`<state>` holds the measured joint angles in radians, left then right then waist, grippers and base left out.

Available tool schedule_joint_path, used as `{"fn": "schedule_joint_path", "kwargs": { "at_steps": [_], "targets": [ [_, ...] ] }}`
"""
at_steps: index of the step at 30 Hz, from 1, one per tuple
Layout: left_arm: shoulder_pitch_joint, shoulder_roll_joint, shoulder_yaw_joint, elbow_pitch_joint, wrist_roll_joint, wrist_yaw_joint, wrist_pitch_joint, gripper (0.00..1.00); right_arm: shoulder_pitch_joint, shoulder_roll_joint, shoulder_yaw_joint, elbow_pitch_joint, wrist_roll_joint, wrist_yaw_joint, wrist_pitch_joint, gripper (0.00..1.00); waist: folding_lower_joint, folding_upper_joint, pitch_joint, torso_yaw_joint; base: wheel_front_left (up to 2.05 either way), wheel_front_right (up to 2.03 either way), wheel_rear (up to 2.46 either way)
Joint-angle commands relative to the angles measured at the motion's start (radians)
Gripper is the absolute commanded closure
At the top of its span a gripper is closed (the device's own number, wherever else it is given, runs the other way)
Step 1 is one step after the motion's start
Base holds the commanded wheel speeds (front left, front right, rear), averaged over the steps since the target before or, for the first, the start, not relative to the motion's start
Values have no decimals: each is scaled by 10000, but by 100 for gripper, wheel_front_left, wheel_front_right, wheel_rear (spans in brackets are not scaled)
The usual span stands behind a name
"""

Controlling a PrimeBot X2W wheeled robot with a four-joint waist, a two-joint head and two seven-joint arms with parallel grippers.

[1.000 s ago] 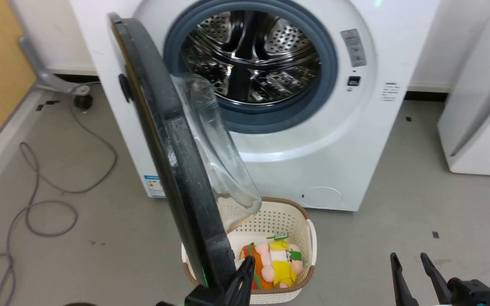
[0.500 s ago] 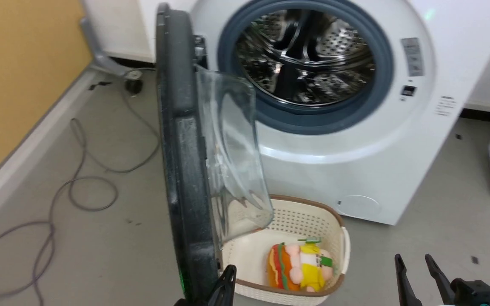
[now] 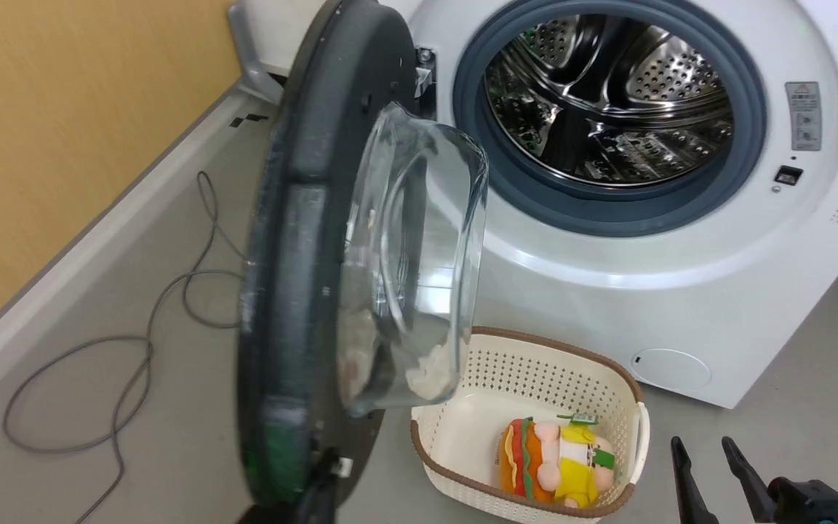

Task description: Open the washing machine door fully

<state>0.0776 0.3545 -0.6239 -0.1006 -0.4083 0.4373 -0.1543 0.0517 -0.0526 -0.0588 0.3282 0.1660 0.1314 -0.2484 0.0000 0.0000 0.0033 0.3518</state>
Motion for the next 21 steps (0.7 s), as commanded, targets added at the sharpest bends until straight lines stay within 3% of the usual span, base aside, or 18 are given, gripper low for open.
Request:
{"fn": "schedule_joint_path", "kwargs": {
  "at_steps": [1, 15, 21],
  "targets": [
    [-32, 146, 237, 162, -74, 44, -133, 100, -79, 24, 7, 24, 47, -7, -36, 0, 0, 0, 34, 53, 0, 0, 0],
    [-1386, 873, 2337, 1662, -710, -209, -914, 100, -192, 24, -140, -268, -174, -7, 244, 0, 0, 0, 530, -128, 0, 0, 0],
    [-2111, 1255, 3358, 2477, -1070, -626, -1032, 100, -282, 24, -210, -443, -248, -7, 362, 0, 0, 0, 793, -264, 0, 0, 0]
  ]
}}
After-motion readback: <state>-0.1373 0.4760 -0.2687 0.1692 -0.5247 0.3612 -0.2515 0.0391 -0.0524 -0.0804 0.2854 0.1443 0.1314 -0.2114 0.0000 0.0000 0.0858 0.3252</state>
